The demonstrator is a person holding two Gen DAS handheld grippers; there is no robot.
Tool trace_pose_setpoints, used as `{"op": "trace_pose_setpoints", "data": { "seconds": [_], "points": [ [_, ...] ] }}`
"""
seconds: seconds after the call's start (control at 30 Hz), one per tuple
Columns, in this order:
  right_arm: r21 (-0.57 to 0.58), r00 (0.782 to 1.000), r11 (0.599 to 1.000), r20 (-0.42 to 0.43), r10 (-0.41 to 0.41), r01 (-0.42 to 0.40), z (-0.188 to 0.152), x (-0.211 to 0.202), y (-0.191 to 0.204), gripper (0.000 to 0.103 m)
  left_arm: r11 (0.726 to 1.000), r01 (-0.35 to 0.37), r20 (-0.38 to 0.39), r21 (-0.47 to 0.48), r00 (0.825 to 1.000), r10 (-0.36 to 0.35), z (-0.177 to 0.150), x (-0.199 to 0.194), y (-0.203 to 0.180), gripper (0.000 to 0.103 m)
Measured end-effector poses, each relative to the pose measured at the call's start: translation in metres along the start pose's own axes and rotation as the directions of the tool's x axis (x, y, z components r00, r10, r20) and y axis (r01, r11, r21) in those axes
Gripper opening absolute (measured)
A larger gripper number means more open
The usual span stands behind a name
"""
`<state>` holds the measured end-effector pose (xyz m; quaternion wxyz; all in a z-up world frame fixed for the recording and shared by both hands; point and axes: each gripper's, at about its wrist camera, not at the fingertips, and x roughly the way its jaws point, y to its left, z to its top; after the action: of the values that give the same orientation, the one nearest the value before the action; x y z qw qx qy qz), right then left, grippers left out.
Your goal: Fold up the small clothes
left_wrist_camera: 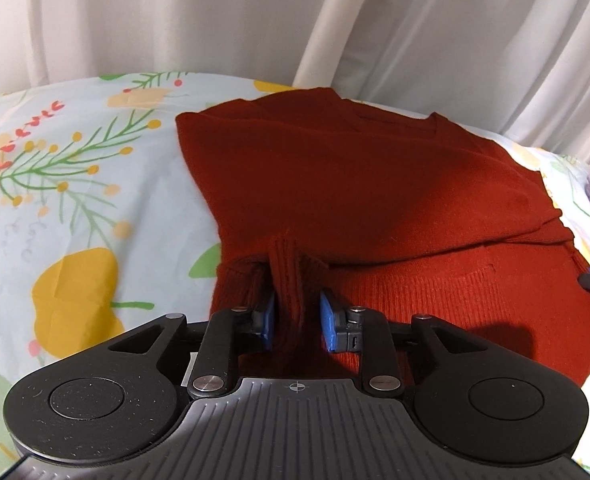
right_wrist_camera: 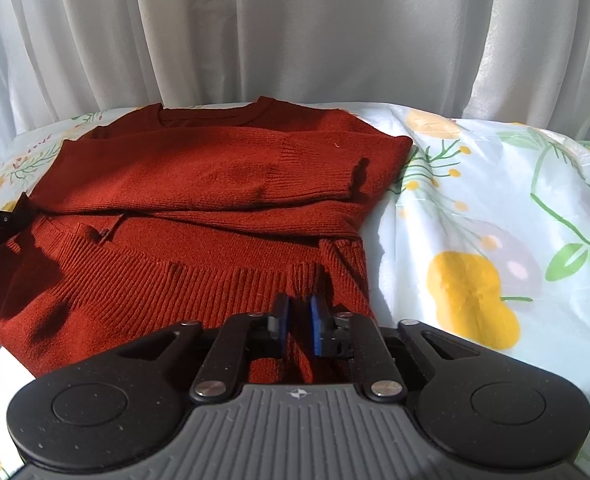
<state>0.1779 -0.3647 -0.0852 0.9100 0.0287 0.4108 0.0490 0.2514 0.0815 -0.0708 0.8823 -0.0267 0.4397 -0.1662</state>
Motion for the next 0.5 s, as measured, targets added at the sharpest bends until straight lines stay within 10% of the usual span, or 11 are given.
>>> {"op": "trace_pose_setpoints", "data": {
  "seconds": [0.17, 0.3, 0.5],
  "points": [
    [0.071, 0.999, 0.997, 0.007, 0.039, -0.040, -0.004, 0.003, -0.013, 0.032, 1.000, 0.003, 0.000, -0.021, 1.000, -0.003, 0.001, 0.003, 0.001, 0.025],
    [0.066, 0.999, 0.997, 0.012, 0.034, -0.035, 0.002, 0.007, -0.007, 0.007, 1.000, -0.031, 0.004, 0.003, 1.000, 0.031, 0.000, 0.002, -0.004, 0.009],
    [-0.021, 0.994, 1.000, 0.109, -0.012, 0.015, 0.011, -0.018, 0.011, 0.005, 0.999, -0.038, 0.100, 0.037, 0.994, 0.035, 0.009, -0.032, -0.014, 0.008]
  ]
}}
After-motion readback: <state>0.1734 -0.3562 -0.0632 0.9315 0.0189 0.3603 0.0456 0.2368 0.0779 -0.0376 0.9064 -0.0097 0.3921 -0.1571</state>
